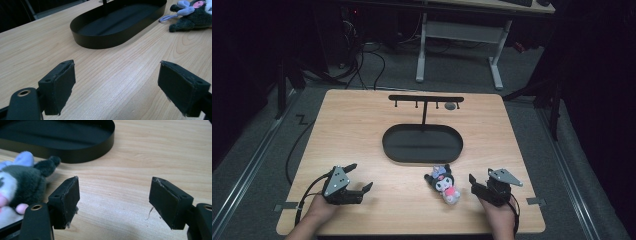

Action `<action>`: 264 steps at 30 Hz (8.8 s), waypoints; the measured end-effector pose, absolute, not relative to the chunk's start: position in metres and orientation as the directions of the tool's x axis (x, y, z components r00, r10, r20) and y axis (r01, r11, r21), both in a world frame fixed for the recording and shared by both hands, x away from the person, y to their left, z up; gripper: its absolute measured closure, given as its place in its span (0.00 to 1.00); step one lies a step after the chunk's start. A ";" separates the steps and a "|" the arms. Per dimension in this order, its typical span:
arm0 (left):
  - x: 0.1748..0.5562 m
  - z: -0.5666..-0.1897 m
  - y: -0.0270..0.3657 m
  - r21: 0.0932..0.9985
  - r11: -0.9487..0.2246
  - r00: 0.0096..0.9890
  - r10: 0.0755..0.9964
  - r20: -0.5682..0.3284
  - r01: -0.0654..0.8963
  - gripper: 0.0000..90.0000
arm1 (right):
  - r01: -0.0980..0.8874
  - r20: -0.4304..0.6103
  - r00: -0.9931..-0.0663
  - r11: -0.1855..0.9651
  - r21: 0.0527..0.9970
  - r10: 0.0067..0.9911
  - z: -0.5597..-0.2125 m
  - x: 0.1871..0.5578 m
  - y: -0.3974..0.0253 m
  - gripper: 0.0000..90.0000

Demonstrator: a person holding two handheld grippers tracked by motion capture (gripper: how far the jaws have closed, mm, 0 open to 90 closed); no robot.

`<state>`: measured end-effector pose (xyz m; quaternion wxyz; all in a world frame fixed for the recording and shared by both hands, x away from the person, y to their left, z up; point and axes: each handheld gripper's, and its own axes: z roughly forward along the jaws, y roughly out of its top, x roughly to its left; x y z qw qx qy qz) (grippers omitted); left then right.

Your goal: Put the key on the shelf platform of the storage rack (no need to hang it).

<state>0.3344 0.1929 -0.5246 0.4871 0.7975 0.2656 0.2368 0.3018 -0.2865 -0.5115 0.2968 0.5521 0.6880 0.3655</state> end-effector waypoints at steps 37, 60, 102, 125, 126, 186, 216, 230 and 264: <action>0.335 -0.525 0.192 0.901 -0.388 0.749 0.652 0.118 0.196 0.17 | 0.583 -0.008 -0.219 0.137 0.801 0.976 -0.508 0.303 -0.290 0.26; 0.335 -0.525 0.192 0.899 -0.390 0.749 0.652 0.118 0.198 0.17 | 0.646 -0.020 -0.215 0.157 0.747 0.976 -0.506 0.304 -0.287 0.25; 0.335 -0.525 0.193 0.903 -0.385 0.751 0.650 0.117 0.193 0.17 | 0.787 -0.092 -0.321 0.320 0.527 0.942 -0.492 0.319 -0.274 0.27; 0.335 -0.524 0.193 0.902 -0.385 0.751 0.650 0.116 0.193 0.17 | 0.842 -0.104 -0.397 0.407 0.354 0.912 -0.480 0.326 -0.264 0.30; 0.335 -0.524 0.193 0.903 -0.385 0.751 0.650 0.116 0.193 0.17 | 0.844 -0.103 -0.400 0.410 0.347 0.911 -0.479 0.326 -0.264 0.30; 0.335 -0.524 0.193 0.902 -0.386 0.751 0.650 0.116 0.195 0.17 | 0.805 -0.006 -0.523 0.496 0.326 0.853 -0.442 0.318 -0.183 0.27; 0.335 -0.524 0.193 0.902 -0.386 0.751 0.650 0.116 0.194 0.17 | 0.829 -0.030 -0.501 0.490 0.270 0.865 -0.488 0.311 -0.186 0.25; 0.335 -0.524 0.193 0.902 -0.386 0.751 0.650 0.116 0.195 0.17 | 0.827 -0.035 -0.496 0.484 0.284 0.868 -0.485 0.312 -0.184 0.48; 0.335 -0.524 0.193 0.901 -0.386 0.751 0.650 0.115 0.196 0.17 | 0.815 -0.015 -0.452 0.420 0.399 0.892 -0.444 0.322 -0.194 0.54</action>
